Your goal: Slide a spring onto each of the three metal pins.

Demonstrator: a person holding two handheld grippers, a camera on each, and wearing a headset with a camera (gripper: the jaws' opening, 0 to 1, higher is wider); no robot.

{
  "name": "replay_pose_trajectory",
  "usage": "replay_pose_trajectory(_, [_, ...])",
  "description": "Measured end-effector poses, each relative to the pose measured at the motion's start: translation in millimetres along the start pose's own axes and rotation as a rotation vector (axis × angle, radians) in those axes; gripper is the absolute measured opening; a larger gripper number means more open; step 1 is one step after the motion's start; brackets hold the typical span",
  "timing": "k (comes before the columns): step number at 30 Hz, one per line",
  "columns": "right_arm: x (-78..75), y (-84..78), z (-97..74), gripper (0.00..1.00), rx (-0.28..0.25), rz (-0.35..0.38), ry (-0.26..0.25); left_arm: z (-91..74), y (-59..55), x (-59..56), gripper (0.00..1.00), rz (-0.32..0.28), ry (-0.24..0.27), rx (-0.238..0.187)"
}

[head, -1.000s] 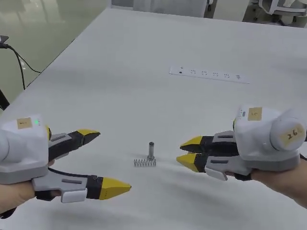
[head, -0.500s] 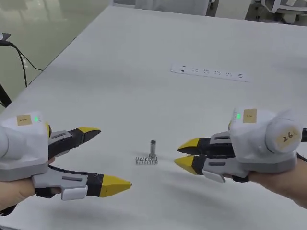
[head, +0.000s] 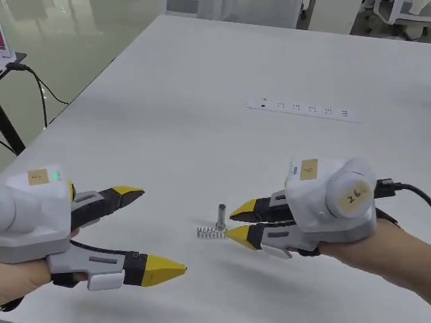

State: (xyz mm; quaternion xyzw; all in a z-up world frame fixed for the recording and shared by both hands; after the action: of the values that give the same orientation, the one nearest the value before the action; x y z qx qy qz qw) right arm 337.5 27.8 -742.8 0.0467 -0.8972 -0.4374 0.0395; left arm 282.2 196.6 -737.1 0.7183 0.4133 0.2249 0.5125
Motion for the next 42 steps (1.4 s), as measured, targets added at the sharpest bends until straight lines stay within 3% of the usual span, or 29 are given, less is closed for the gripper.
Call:
replay_pose_trajectory(6, [-2.8,-6.8,12.5,0.11,0.067,-0.021,0.012,-1.2,0.2,1.8,0.91,0.001,0.001,0.002])
replay_pose_trajectory(29, [-16.8,-19.3,39.8,0.1,0.16,-0.048,0.001,-7.5,-4.5,3.4,0.9,-0.014,0.007,0.002])
replay_pose_trajectory(39, [-17.2,-23.9,46.8,0.09,0.201,-0.094,-0.011,-8.1,-6.1,2.0,0.89,-0.02,0.006,0.003])
replay_pose_trajectory(42, [-15.9,-24.1,49.2,0.09,0.228,-0.149,-0.019,-8.0,-6.0,1.4,0.89,-0.02,0.004,0.002])
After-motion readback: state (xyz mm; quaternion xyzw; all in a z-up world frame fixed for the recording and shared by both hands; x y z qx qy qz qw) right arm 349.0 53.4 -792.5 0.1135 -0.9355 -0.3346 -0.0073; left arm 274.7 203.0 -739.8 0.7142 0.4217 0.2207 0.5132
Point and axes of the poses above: the centre of the closed fingertips' face, and the gripper's own axes: z roughly forward along the fingers, x roughly to its left, y roughly out of its top, the point moved 7 cm from there along -z, roughly backward along the fingers, and after that the axes turned 12 degrees about y, right-handed, at the moved point
